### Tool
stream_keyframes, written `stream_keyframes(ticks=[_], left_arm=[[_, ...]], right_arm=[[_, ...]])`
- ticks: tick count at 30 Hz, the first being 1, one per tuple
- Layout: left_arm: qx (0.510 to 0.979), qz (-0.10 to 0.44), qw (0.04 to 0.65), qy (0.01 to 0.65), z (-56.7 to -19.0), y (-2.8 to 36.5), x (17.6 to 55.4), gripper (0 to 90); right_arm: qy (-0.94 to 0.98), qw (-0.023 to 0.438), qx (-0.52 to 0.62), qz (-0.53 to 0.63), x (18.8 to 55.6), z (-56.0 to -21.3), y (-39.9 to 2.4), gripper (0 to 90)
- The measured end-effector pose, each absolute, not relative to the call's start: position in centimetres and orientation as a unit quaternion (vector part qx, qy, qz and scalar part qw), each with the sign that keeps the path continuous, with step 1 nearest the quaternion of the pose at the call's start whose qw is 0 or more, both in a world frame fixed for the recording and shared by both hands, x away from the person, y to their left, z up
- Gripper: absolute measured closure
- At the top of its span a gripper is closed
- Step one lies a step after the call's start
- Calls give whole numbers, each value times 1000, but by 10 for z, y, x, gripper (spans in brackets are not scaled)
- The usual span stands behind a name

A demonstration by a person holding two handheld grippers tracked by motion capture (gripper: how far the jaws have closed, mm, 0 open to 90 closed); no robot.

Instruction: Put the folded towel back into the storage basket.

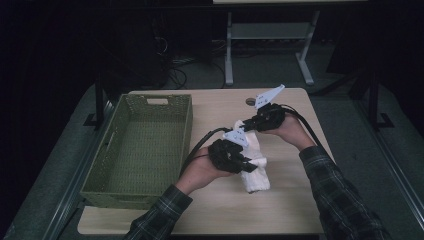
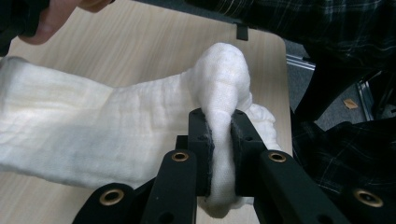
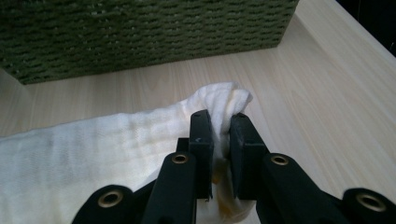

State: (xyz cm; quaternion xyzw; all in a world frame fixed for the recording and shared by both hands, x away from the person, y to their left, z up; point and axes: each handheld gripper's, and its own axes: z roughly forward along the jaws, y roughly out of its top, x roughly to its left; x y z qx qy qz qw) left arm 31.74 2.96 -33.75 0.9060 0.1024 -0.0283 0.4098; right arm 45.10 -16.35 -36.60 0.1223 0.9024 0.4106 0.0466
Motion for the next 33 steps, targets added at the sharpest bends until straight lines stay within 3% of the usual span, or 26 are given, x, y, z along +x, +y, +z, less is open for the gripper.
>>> stream_keyframes(ticks=[17,33], left_arm=[[905,-12,415,87,-305,83,332,808],[901,7,423,98,-289,154,335,807]], right_arm=[[903,58,117,409,461,-341,-132,805],[910,66,85,400,472,-323,-63,805]])
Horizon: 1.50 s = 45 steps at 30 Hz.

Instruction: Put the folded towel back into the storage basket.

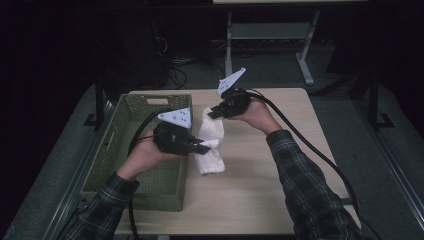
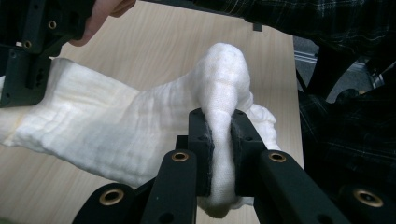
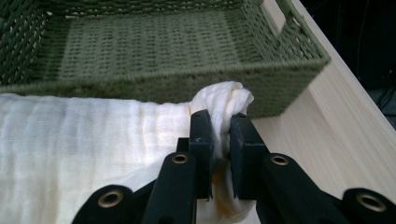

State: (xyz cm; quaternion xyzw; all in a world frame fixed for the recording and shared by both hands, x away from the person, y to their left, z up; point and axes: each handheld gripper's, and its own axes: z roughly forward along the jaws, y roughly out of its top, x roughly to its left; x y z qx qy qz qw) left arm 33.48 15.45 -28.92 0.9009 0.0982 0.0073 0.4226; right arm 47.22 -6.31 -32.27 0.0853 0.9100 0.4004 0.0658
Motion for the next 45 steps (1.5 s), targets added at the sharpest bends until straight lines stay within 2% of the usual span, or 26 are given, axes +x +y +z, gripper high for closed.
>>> stream_keyframes(ticks=[17,25,31,45], left_arm=[[903,31,410,128,-286,216,328,807],[902,39,404,147,-287,241,327,807],[905,46,392,158,-295,256,326,807],[907,24,387,164,-326,277,322,802]], right_arm=[[912,54,48,403,475,-317,12,805],[909,56,40,410,478,-315,32,805],[909,50,39,411,479,-326,49,806],[915,31,34,402,476,-359,73,806]])
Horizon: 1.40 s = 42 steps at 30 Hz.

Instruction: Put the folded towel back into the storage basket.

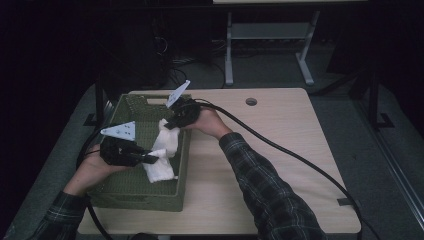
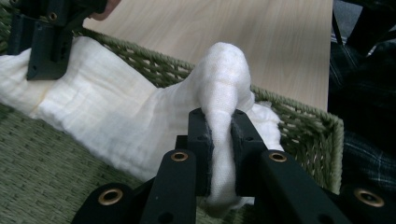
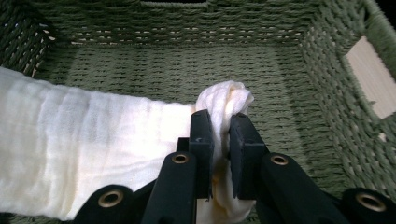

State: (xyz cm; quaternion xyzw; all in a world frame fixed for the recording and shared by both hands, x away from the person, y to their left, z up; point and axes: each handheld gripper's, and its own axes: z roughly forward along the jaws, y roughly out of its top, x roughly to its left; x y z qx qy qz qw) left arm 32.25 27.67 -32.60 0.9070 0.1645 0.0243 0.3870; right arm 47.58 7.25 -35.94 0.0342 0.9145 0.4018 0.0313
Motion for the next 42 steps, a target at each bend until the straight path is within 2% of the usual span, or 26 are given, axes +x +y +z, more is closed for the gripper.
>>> stream_keyframes(ticks=[8,9,10,11,12,16,19,38,40,42], left_arm=[[912,2,379,158,-344,271,320,769],[912,0,379,157,-346,270,320,708],[912,-2,378,158,-347,269,320,708],[912,-4,378,158,-349,267,321,607],[912,0,377,161,-349,266,322,607],[908,7,383,169,-349,263,325,457],[903,12,393,174,-347,262,327,405],[894,13,413,172,-345,252,331,396],[893,14,415,174,-345,251,332,396],[892,15,415,176,-345,250,333,395]], right_arm=[[919,28,26,393,471,-365,76,805],[919,28,26,392,470,-367,76,806],[919,28,26,392,470,-367,76,806],[919,28,24,392,470,-367,76,805],[919,28,24,392,470,-367,76,805],[919,32,25,393,471,-365,76,805],[920,39,25,389,475,-363,73,805],[916,62,47,393,518,-362,67,798],[913,62,55,400,520,-364,67,768],[912,71,60,400,521,-365,67,691]])
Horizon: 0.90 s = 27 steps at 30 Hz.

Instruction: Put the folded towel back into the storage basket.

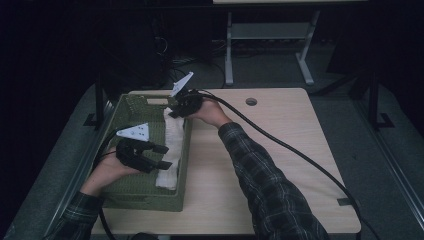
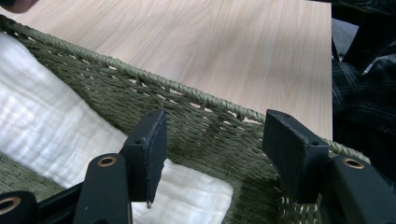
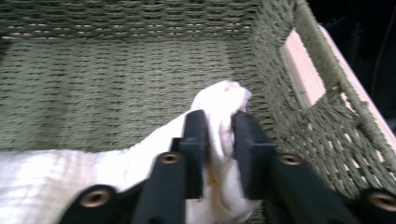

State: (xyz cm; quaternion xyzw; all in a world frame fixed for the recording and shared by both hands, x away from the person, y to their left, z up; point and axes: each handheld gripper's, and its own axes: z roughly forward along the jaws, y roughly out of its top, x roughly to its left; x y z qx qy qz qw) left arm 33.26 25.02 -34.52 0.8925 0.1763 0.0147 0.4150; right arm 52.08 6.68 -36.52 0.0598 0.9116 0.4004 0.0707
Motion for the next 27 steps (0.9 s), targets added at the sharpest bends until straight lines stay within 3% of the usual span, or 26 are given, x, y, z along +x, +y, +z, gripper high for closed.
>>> stream_keyframes(ticks=[1,9,27], left_arm=[[892,15,415,179,-345,250,334,393],[886,21,421,193,-342,237,339,370],[877,52,417,232,-337,175,341,270]], right_arm=[[909,72,66,406,521,-364,65,623],[902,52,82,421,518,-350,53,515],[902,53,82,421,499,-341,-13,411]])
